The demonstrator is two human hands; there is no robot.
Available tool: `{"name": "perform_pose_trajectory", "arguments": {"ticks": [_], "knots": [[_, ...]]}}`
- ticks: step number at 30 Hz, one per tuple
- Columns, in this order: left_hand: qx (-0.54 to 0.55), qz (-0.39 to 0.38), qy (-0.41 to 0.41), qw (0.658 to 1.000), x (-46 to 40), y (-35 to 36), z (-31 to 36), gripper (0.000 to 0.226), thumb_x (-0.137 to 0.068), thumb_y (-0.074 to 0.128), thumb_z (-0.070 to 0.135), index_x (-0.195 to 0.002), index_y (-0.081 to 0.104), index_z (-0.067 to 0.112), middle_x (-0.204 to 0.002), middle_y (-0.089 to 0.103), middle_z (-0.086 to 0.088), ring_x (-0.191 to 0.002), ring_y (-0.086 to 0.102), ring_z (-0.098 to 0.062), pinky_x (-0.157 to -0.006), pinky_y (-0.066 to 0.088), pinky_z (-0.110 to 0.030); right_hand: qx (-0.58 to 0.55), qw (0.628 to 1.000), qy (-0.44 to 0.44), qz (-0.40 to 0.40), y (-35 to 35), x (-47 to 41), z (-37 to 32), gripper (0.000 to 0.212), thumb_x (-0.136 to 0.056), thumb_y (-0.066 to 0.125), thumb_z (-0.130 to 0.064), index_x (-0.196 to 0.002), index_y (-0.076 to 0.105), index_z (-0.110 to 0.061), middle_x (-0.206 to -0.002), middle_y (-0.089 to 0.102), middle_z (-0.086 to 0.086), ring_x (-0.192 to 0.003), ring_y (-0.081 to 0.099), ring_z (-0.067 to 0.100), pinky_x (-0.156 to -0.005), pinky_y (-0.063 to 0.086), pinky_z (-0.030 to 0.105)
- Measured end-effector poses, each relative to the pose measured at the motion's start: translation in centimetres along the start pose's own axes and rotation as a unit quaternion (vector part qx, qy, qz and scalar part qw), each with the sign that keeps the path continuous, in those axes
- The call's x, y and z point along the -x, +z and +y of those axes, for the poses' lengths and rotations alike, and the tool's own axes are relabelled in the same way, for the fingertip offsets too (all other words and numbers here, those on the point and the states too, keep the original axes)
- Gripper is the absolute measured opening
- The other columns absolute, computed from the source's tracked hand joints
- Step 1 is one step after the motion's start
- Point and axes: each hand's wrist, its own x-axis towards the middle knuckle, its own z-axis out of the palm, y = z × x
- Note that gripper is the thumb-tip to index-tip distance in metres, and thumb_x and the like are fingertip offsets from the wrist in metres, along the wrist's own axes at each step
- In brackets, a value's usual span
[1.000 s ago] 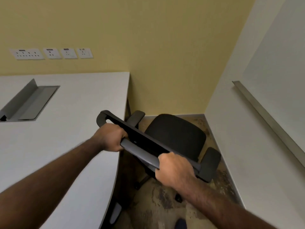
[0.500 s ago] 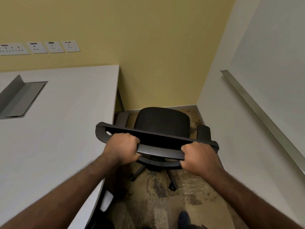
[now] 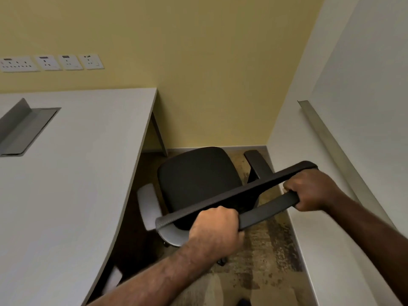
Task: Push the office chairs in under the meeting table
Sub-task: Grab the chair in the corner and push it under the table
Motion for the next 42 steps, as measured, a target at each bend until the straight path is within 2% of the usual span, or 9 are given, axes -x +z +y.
{"name": "perform_pose_trajectory", "arguments": {"ticks": [3, 7, 18, 23, 25, 29, 34, 38, 42], "knots": [[0.031, 0.002, -0.021, 0.999, -3.1, 0.3, 2.8, 0.022, -0.079, 0.052, 0.042, -0.073, 0.043, 0.024, -0.064, 0.040, 0.006, -0.060, 0.046, -0.022, -0.054, 0.040, -0.034, -0.006, 1.000, -0.027, 0.000, -1.2, -2.0, 4.0, 0.022, -0.056, 0.064, -0.018, -0.060, 0.045, -0.028, -0.063, 0.054, -0.007, -0.067, 0.056, 0.023, -0.059, 0.048, 0.035], [0.064, 0.009, -0.066, 0.996, -7.0, 0.4, 4.0, 0.023, -0.079, 0.054, 0.045, -0.078, 0.047, 0.024, -0.064, 0.043, 0.007, -0.058, 0.047, -0.021, -0.052, 0.042, -0.032, -0.008, 0.998, -0.069, 0.009, -2.2, -5.8, 7.3, 0.038, -0.053, 0.066, -0.013, -0.054, 0.033, -0.031, -0.061, 0.047, -0.008, -0.065, 0.053, 0.024, -0.057, 0.046, 0.034], [0.063, 0.067, -0.161, 0.983, -14.4, -1.8, -4.5, 0.020, -0.075, 0.053, 0.047, -0.072, 0.042, 0.030, -0.062, 0.041, 0.013, -0.051, 0.042, -0.010, -0.051, 0.039, -0.029, 0.042, 0.989, -0.136, 0.033, -4.3, -20.4, 7.6, 0.018, -0.061, 0.066, -0.017, -0.069, 0.050, -0.022, -0.068, 0.052, -0.002, -0.072, 0.054, 0.026, -0.057, 0.038, 0.030], [0.107, 0.072, -0.184, 0.974, -18.8, -3.7, -7.5, 0.016, -0.074, 0.053, 0.042, -0.076, 0.050, 0.026, -0.066, 0.050, 0.010, -0.059, 0.054, -0.016, -0.055, 0.050, -0.033, 0.057, 0.986, -0.157, 0.028, -5.9, -27.9, 8.9, 0.016, -0.062, 0.065, -0.014, -0.069, 0.053, -0.020, -0.069, 0.053, -0.001, -0.071, 0.053, 0.026, -0.056, 0.028, 0.029], [0.126, 0.072, -0.196, 0.970, -20.5, -4.3, -8.4, 0.015, -0.075, 0.054, 0.040, -0.072, 0.048, 0.026, -0.067, 0.052, 0.009, -0.058, 0.054, -0.014, -0.055, 0.050, -0.033, 0.054, 0.984, -0.166, 0.021, -6.6, -30.5, 9.3, 0.017, -0.063, 0.064, -0.012, -0.069, 0.051, -0.021, -0.069, 0.054, 0.000, -0.070, 0.052, 0.026, -0.056, 0.031, 0.031], [0.160, 0.063, -0.223, 0.959, -23.4, -5.1, -9.9, 0.022, -0.079, 0.057, 0.037, -0.068, 0.039, 0.029, -0.069, 0.050, 0.010, -0.058, 0.047, -0.007, -0.047, 0.036, -0.027, 0.035, 0.980, -0.193, 0.019, -7.6, -35.3, 10.1, 0.016, -0.062, 0.064, -0.008, -0.072, 0.056, -0.018, -0.074, 0.061, 0.005, -0.074, 0.056, 0.030, -0.062, 0.046, 0.036], [0.198, 0.061, -0.247, 0.947, -27.2, -6.2, -11.2, 0.014, -0.083, 0.058, 0.036, -0.083, 0.048, 0.027, -0.074, 0.049, 0.009, -0.064, 0.051, -0.011, -0.056, 0.045, -0.030, 0.024, 0.968, -0.247, 0.032, -8.8, -41.6, 11.5, 0.016, -0.061, 0.065, -0.006, -0.074, 0.062, -0.016, -0.075, 0.063, 0.006, -0.075, 0.057, 0.030, -0.063, 0.044, 0.035], [0.209, 0.076, -0.270, 0.937, -30.4, -6.7, -11.9, 0.014, -0.083, 0.057, 0.035, -0.083, 0.045, 0.028, -0.073, 0.047, 0.011, -0.059, 0.045, -0.005, -0.050, 0.039, -0.025, 0.029, 0.952, -0.304, 0.036, -9.8, -46.9, 12.6, 0.016, -0.061, 0.067, -0.007, -0.074, 0.065, -0.015, -0.076, 0.065, 0.006, -0.076, 0.059, 0.030, -0.062, 0.039, 0.032], [0.206, 0.104, -0.325, 0.917, -33.8, -7.1, -13.0, 0.015, -0.080, 0.055, 0.044, -0.080, 0.043, 0.034, -0.072, 0.051, 0.011, -0.060, 0.049, -0.004, -0.046, 0.035, -0.022, 0.058, 0.932, -0.358, 0.015, -11.2, -52.7, 12.7, 0.017, -0.065, 0.064, -0.011, -0.082, 0.067, -0.014, -0.084, 0.066, 0.007, -0.084, 0.060, 0.029, -0.069, 0.047, 0.037]]}}
